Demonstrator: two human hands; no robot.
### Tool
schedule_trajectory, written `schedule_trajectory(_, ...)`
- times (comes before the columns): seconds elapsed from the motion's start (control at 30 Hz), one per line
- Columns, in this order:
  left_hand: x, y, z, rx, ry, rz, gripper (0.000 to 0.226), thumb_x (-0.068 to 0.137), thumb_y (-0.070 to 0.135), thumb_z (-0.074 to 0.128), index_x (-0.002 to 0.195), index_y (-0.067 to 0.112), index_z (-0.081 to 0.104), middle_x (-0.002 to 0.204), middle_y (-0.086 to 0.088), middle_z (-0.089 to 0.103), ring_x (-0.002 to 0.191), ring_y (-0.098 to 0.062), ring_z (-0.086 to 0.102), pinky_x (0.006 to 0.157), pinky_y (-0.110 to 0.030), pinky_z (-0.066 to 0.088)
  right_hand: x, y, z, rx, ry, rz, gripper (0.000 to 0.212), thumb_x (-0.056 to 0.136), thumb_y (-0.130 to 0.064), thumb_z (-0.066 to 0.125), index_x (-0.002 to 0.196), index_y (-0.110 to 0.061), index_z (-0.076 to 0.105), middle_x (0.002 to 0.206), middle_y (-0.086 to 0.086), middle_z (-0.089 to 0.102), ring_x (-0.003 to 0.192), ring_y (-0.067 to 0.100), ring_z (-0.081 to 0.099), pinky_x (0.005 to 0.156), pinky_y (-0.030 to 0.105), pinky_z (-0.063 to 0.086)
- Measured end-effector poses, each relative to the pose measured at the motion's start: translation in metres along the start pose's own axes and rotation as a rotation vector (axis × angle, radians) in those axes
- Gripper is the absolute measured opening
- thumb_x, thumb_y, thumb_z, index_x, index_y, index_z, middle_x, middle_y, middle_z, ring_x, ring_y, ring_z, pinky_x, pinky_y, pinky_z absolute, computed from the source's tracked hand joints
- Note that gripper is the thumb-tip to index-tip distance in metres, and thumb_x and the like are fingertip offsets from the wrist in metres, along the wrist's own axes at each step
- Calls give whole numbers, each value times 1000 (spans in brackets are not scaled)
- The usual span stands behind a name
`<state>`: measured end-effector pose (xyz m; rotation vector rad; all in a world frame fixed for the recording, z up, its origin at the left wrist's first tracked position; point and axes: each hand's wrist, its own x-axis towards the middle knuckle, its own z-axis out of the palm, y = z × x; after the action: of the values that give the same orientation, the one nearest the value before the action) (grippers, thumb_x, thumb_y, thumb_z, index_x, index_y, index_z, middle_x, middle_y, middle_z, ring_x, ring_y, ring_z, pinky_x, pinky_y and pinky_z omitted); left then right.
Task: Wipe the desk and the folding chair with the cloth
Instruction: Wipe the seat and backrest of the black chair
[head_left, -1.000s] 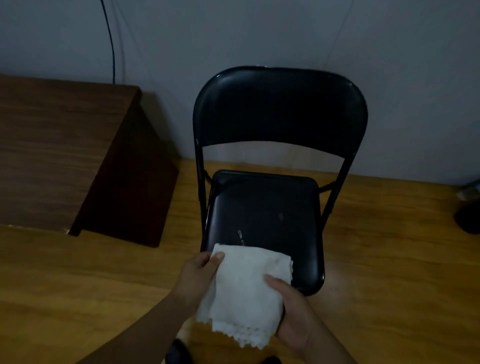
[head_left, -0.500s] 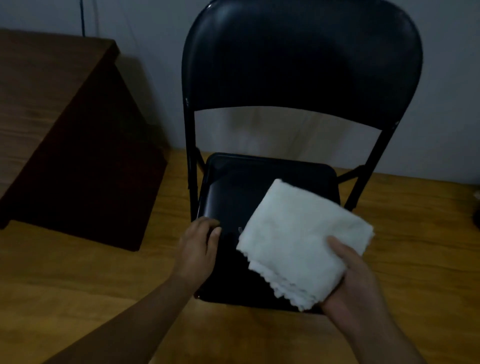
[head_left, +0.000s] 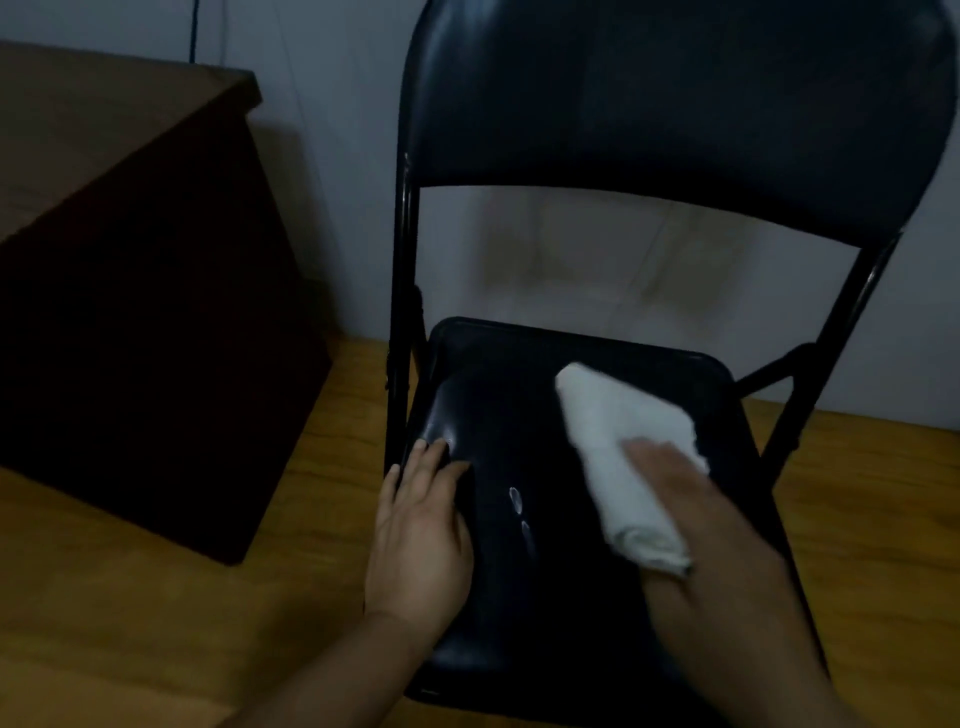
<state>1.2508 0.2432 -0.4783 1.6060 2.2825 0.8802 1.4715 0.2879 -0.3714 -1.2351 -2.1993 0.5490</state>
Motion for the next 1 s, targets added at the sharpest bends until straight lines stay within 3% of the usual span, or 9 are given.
schedule_trajectory(0.07, -1, -1, 0, 5, 0, 11, 54, 91, 4, 52, 141, 24, 51, 160, 2, 36, 153, -8, 14, 127, -32, 4, -11, -3, 26, -143, -84, -101, 68, 83, -14, 60, 148, -22, 46, 153, -6, 38, 144, 7, 31, 118, 10, 14)
schedule_trajectory(0.2, -3, 2, -7, -15, -5, -3, 51, 95, 6, 49, 143, 25, 50, 162, 2, 34, 153, -6, 13, 127, -31, 6, -32, -9, 56, -311, -572, -26, 76, 98, -45, 42, 145, -47, -19, 155, -27, -28, 154, 6, -20, 125, 27, -4)
schedule_trajectory(0.27, -3, 3, -9, -3, -29, -2, 53, 96, 9, 47, 146, 27, 47, 164, 3, 30, 152, -4, 9, 127, -32, 3, -40, -15, 58, -370, -618, 0, 80, 93, -54, 36, 147, -50, -23, 155, -28, -34, 153, 7, -20, 122, 31, -1)
schedule_trajectory(0.43, -6, -5, -10, 108, -131, 5, 55, 101, 23, 41, 153, 35, 30, 169, 7, 12, 153, -5, -3, 124, -44, 18, -50, -27, 56, -445, -738, 79, 76, 83, -47, 42, 152, -53, 10, 168, -23, -9, 144, 17, 19, 108, 40, 24)
schedule_trajectory(0.57, -7, -9, -11, 112, -194, 7, 60, 99, 25, 47, 155, 33, 27, 169, 6, 8, 154, -7, -4, 121, -43, 27, -18, -29, 65, -419, -592, 64, 71, 81, -39, 40, 151, -43, 28, 155, -5, 42, 126, 20, 38, 105, 40, 33)
schedule_trajectory(0.63, -8, -9, -13, 80, -196, 20, 63, 97, 22, 52, 154, 32, 29, 169, 6, 10, 154, -7, -3, 121, -43, 27, 9, -23, 74, -432, -512, 58, 69, 86, -40, 41, 154, -40, 29, 144, 1, 53, 125, 22, 41, 107, 41, 34)
schedule_trajectory(0.77, -10, -7, -17, 19, -132, 2, 51, 101, 17, 42, 151, 27, 40, 166, 9, 23, 154, -5, 9, 120, -43, 31, 56, -15, 87, -360, -458, 117, 56, 97, -36, 42, 152, -38, 36, 141, 1, 58, 128, 25, 39, 113, 46, 31)
schedule_trajectory(0.9, -12, -8, -16, -56, -104, -44, 48, 102, 20, 46, 149, 25, 41, 166, 4, 25, 154, -10, 14, 122, -40, 28, 19, -7, 79, -248, -485, 37, 59, 94, -39, 48, 152, -43, 36, 131, 4, 53, 120, 23, 45, 110, 40, 38)
schedule_trajectory(1.0, -12, -7, -14, -54, -64, -103, 44, 104, 32, 41, 148, 26, 43, 167, -1, 20, 155, -17, 13, 121, -33, 25, -29, 7, 58, -235, -552, -35, 66, 85, -45, 37, 151, -47, 34, 123, -19, 45, 120, 13, 40, 99, 24, 33)
